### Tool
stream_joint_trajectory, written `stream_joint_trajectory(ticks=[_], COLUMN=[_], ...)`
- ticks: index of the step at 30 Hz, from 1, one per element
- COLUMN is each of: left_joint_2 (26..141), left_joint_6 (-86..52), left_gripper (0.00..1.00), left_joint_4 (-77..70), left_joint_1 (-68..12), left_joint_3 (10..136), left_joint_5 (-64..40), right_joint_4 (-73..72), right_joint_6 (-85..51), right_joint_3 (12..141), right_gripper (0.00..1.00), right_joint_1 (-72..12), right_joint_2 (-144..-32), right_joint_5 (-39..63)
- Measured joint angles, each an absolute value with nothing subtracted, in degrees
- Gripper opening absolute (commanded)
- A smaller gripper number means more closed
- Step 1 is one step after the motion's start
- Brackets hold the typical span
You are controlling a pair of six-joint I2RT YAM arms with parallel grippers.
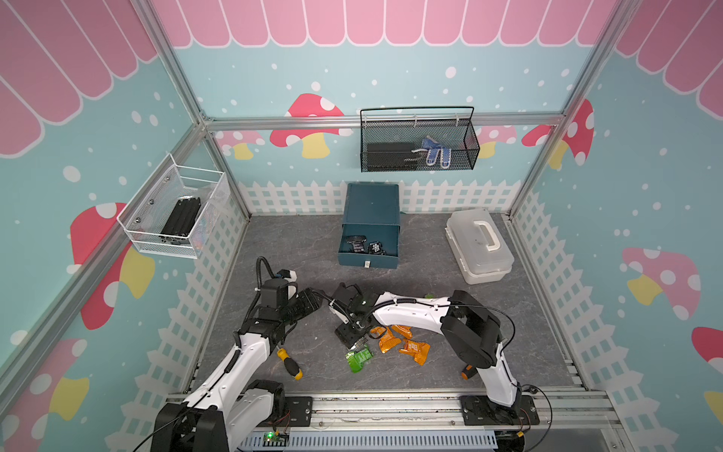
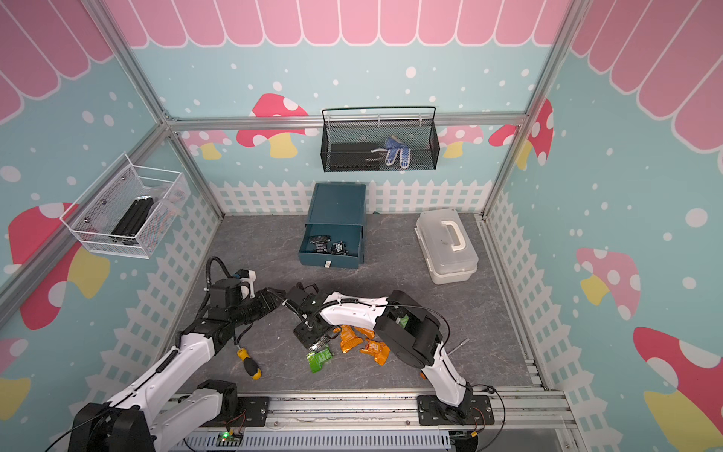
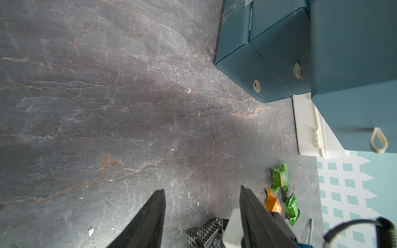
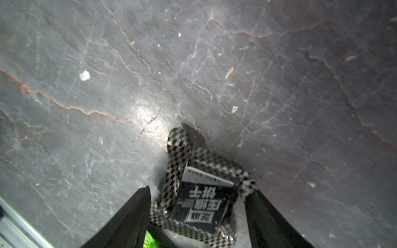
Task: Place the cookies into the drawer by color
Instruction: Pick up the cookie at the center of the board.
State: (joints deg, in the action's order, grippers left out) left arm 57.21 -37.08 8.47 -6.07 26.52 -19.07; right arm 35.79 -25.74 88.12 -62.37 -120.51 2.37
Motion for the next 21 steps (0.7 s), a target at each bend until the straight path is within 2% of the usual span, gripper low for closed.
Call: stream_joint_trajectory(ticks=[9, 18, 21], left_joint_2=[57.1, 57.2, 57.2], left_joint_6=[-37.1, -36.9, -36.9], left_gripper=[0.59, 0.59, 0.59], left_joint_4=[8.8, 8.8, 8.8], left_joint_1=[-6.1, -6.1, -6.2], left_joint_3=[26.5, 26.5, 26.5], left_joint_5=[-18.8, -18.6, -18.6], right_joint_4=[36.2, 37.2, 37.3], right_joint_6=[-26.0, -26.4, -26.3], right_joint_3=[89.0, 89.1, 89.4], right_gripper=[0.61, 0.46, 0.43], right_joint_1=[-62.4, -62.7, -62.7], right_joint_2=[-121.1, -121.1, -121.1], right_joint_5=[1.3, -0.3, -0.4])
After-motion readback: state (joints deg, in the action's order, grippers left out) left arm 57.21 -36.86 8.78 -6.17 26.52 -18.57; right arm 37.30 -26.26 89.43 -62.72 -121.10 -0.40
